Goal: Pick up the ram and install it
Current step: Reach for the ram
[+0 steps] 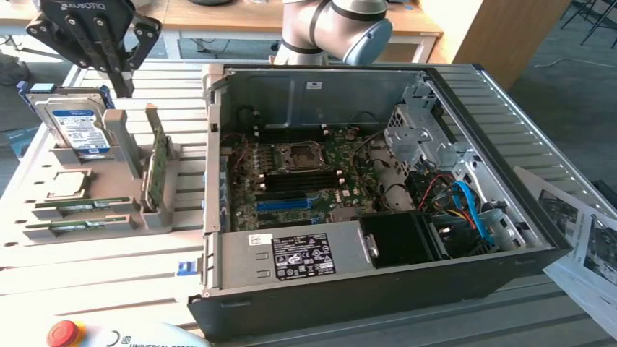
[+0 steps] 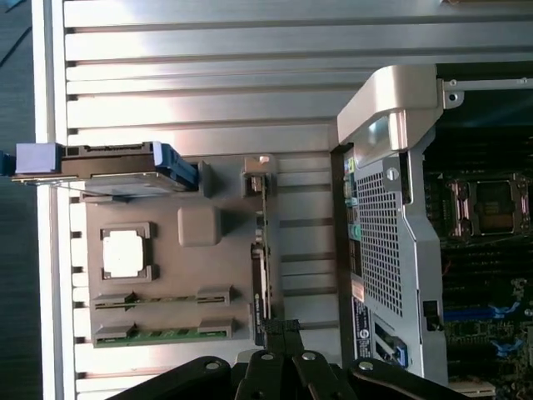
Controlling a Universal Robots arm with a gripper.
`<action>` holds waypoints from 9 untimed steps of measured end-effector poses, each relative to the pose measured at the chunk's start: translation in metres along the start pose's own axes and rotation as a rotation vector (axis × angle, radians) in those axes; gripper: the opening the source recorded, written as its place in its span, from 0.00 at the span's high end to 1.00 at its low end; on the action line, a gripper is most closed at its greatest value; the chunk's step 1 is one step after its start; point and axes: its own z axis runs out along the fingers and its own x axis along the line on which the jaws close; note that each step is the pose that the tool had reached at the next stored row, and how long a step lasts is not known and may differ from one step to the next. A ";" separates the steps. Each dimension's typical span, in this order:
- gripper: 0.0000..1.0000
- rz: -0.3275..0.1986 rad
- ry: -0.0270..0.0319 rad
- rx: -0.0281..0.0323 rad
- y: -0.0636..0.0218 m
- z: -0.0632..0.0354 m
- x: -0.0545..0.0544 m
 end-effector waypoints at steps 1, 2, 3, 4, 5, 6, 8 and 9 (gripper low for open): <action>0.89 0.000 0.0000 0.0000 -0.0001 -0.0001 0.002; 0.89 0.000 0.0001 0.0000 -0.0003 -0.0001 0.005; 0.89 0.000 0.0000 0.0000 -0.0005 -0.0002 0.007; 0.89 0.000 0.0000 0.0000 -0.0006 -0.0003 0.010; 0.89 0.000 0.0000 0.0000 -0.0008 -0.0003 0.012; 0.89 0.000 0.0000 0.0000 -0.0010 -0.0004 0.015; 0.89 0.000 0.0000 0.0000 -0.0013 -0.0005 0.020; 0.89 0.000 0.0000 0.0000 -0.0015 -0.0006 0.022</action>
